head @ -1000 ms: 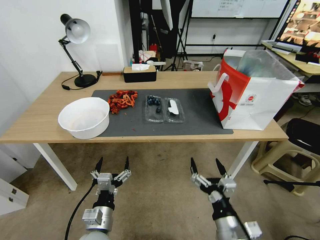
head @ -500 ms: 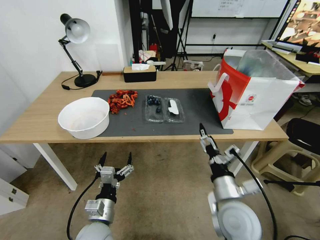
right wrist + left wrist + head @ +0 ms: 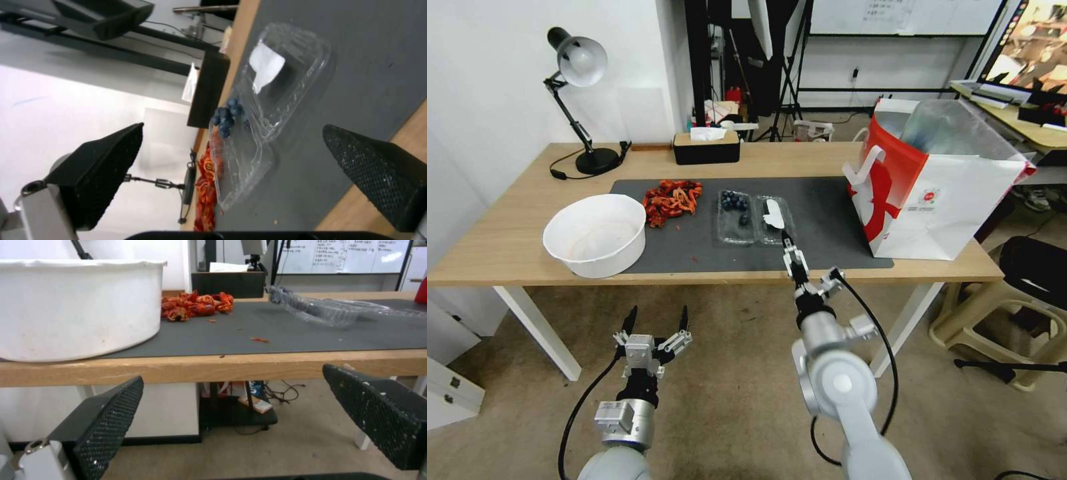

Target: Close the takeout container lid, then place the container into the takeout bag.

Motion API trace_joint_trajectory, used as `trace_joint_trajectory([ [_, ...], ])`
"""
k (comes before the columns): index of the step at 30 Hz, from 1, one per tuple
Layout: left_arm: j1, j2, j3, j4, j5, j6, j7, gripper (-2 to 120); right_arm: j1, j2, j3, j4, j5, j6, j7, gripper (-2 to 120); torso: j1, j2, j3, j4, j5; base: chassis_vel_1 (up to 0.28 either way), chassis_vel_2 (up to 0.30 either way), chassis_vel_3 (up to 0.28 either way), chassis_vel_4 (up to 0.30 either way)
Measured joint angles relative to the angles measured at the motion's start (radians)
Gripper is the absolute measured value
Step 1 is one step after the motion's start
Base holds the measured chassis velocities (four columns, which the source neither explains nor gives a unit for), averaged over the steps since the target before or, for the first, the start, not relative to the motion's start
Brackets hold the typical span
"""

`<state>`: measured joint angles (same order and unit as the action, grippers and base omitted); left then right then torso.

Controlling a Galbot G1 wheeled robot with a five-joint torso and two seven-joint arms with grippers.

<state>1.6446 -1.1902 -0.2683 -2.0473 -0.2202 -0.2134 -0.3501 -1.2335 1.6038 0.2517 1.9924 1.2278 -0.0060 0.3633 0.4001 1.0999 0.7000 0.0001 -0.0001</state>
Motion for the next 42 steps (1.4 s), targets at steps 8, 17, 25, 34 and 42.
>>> trace_joint_trajectory([
  [8, -0.011, -0.001, 0.012, 0.0, -0.011, 0.018, 0.0, 100, 0.089, 0.004, -0.02, -0.048, 0.054, -0.005, 0.098, 100, 0.0, 0.0, 0.0, -0.0001, 0.0, 0.0, 0.0, 0.0, 0.0],
  [17, -0.009, -0.002, 0.014, 0.004, -0.012, 0.021, -0.001, 100, 0.173, 0.005, -0.036, -0.126, 0.054, -0.007, 0.138, 100, 0.0, 0.0, 0.0, 0.0, 0.0001, 0.0, 0.0, 0.0, 0.0],
  [25, -0.01, -0.002, 0.014, 0.008, -0.013, 0.024, -0.001, 100, 0.207, 0.006, -0.045, -0.18, 0.057, -0.009, 0.146, 100, 0.0, 0.0, 0.0, -0.0002, 0.0, 0.0, 0.0, 0.0, 0.0],
  [34, -0.01, -0.005, 0.014, 0.011, -0.01, 0.024, -0.001, 100, 0.225, 0.005, -0.049, -0.201, 0.063, -0.008, 0.144, 100, 0.0, 0.0, 0.0, -0.0003, 0.0, 0.0, 0.0, 0.0, 0.0],
  [42, -0.007, -0.008, 0.016, 0.011, -0.006, 0.023, -0.002, 100, 0.243, 0.005, -0.049, -0.215, 0.075, -0.009, 0.156, 100, 0.0, 0.0, 0.0, -0.0001, 0.0001, 0.0, 0.0, 0.0, 0.0],
])
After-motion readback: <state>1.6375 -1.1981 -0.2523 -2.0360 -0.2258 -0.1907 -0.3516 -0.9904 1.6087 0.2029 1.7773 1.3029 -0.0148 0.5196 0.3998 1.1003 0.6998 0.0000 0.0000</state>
